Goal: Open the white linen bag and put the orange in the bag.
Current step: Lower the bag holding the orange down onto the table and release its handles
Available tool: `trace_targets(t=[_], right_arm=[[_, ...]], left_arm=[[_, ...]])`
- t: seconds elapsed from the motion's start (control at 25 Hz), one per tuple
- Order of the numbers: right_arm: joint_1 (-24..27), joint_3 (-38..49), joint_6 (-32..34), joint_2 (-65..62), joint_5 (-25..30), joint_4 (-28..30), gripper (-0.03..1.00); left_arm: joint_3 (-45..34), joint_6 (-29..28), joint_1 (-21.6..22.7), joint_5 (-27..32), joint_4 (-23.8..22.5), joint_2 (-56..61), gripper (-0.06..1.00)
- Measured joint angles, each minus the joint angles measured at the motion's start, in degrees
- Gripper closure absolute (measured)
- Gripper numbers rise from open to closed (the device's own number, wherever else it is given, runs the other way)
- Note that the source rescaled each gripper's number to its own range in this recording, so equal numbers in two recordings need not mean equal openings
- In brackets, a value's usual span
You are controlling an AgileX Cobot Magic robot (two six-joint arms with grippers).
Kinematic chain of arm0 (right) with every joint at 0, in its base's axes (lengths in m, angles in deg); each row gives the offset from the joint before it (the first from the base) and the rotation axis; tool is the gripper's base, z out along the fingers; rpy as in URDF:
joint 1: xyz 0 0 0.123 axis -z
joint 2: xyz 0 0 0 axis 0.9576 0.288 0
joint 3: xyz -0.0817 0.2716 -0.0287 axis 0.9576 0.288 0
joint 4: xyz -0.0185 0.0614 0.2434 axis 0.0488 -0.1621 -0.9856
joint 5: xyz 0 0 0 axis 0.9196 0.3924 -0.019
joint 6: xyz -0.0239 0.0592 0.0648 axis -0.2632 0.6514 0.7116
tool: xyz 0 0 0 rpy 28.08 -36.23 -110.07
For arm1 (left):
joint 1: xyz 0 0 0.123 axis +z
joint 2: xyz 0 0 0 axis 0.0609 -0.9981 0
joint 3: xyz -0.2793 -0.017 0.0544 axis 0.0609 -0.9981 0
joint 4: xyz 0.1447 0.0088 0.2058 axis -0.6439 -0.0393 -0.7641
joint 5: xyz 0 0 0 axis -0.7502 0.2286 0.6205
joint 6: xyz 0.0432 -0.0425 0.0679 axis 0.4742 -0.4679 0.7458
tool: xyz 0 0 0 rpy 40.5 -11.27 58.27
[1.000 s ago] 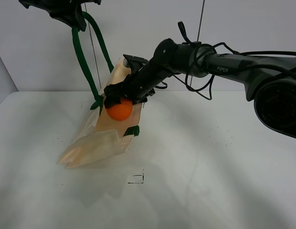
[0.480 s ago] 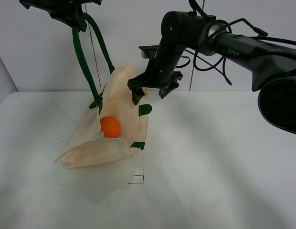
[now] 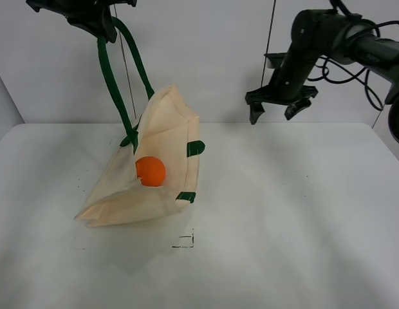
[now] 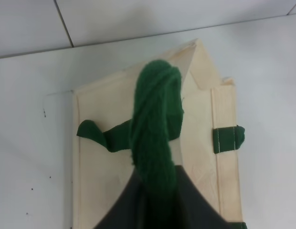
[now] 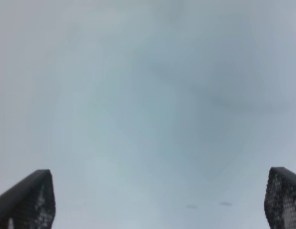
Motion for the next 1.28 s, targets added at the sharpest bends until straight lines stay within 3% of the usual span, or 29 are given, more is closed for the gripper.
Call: trace_targets(t=[0.24, 0.56, 0.88, 1.28], right_arm=[[6.7, 0.0, 0.0, 0.0, 0.0, 0.0, -0.03], [7.2, 5.4, -2.2, -4.7, -0.1, -2.1, -0.03], [7.2, 31.6, -4.3, -26.6, -0.1, -2.4, -0.03], [7.2, 66.3, -5.3, -64.7, 0.2, -2.4, -0.03]], left_arm=[[0.0, 0.0, 0.0, 0.0, 0.0, 0.0, 0.94], [0.0, 0.0, 0.0, 0.0, 0.0, 0.0, 0.94], [0.0, 0.0, 0.0, 0.0, 0.0, 0.0, 0.94], [0.0, 0.1, 0.0, 0.0, 0.0, 0.0, 0.94]])
